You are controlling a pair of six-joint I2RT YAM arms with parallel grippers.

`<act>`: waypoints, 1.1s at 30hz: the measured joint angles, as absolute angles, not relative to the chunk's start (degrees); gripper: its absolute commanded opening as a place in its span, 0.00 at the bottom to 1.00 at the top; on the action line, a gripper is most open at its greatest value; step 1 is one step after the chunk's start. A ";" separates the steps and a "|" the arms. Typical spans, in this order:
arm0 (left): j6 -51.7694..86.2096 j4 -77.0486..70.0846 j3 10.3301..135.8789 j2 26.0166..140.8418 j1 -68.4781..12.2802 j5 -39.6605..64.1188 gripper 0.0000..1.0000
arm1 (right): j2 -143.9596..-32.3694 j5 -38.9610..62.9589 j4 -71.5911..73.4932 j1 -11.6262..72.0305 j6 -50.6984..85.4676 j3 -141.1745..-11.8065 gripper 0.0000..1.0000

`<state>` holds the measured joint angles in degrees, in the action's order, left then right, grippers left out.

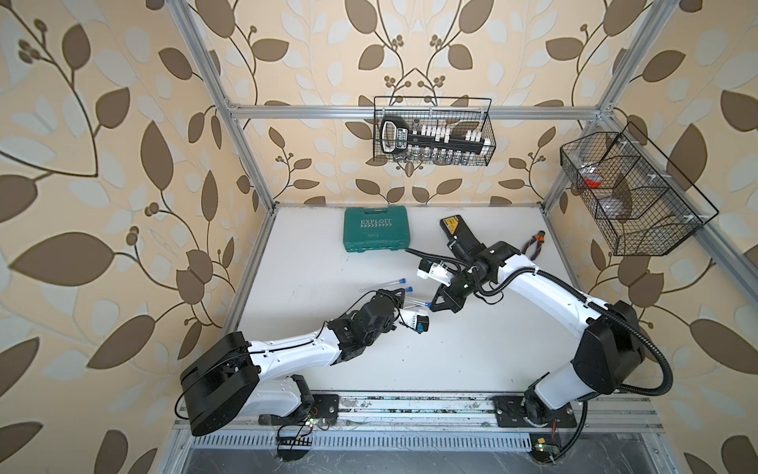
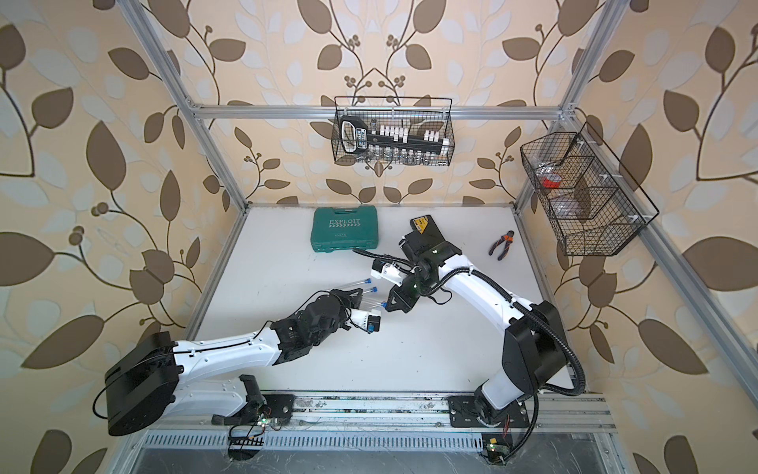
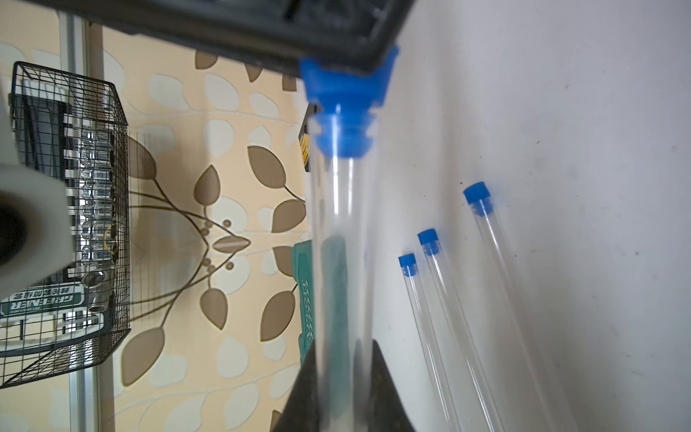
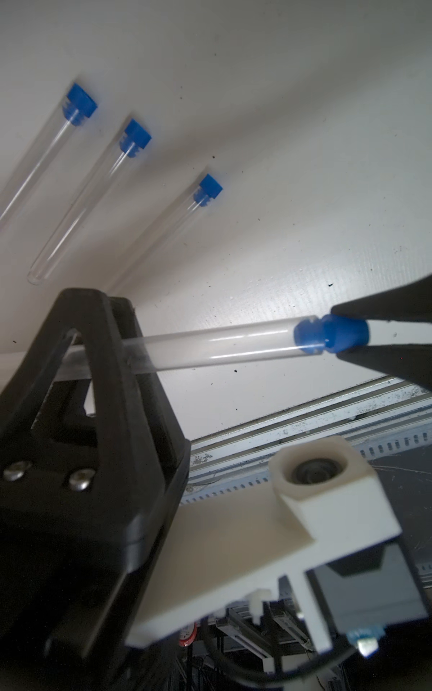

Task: Insert stoppers into test tubes
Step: Insert the stopper into the test tube.

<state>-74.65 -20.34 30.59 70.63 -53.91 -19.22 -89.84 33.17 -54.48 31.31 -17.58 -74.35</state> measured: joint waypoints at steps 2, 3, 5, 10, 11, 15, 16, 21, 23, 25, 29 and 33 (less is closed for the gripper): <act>-74.50 -18.06 30.61 68.99 -53.87 -18.35 0.00 | -89.41 33.17 -54.48 32.01 -17.37 -74.35 0.00; -74.46 -17.04 30.63 68.27 -53.82 -17.91 0.00 | -89.36 33.17 -54.50 32.36 -17.32 -74.35 0.00; -74.46 -15.05 30.63 67.16 -53.54 -16.53 0.00 | -89.36 33.15 -54.63 33.08 -17.12 -74.35 0.00; -74.52 -11.35 31.09 66.04 -53.52 -14.00 0.00 | -89.52 31.94 -56.10 34.96 -16.80 -74.37 0.00; -74.48 -10.00 31.57 66.04 -53.52 -13.23 0.00 | -89.58 31.46 -56.55 35.44 -16.71 -74.37 0.00; -73.06 -4.89 33.43 66.11 -53.52 -10.48 0.00 | -89.69 29.54 -57.47 37.32 -16.58 -74.52 0.00; -72.69 -3.84 33.89 66.17 -53.52 -10.02 0.00 | -89.71 29.10 -57.63 37.71 -16.47 -74.67 0.00; -69.41 0.95 36.32 66.78 -53.06 -8.40 0.00 | -89.73 27.92 -58.02 38.28 -16.08 -75.33 0.00; -68.38 2.07 36.80 66.85 -52.86 -7.92 0.00 | -89.73 27.83 -58.02 38.30 -15.77 -75.44 0.00; -67.64 2.52 36.91 66.85 -52.80 -7.84 0.00 | -89.73 27.83 -57.93 38.30 -15.59 -75.46 0.07; -66.67 2.39 37.08 67.00 -52.80 -5.74 0.00 | -89.62 28.69 -54.96 38.57 -15.81 -75.42 0.28; -66.98 1.19 37.56 67.81 -56.49 4.82 0.00 | -87.13 29.91 -37.06 38.11 -16.38 -75.64 0.46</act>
<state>-66.98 1.19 37.56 67.81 -56.49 4.82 -87.13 29.91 -37.06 38.11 -16.38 -75.64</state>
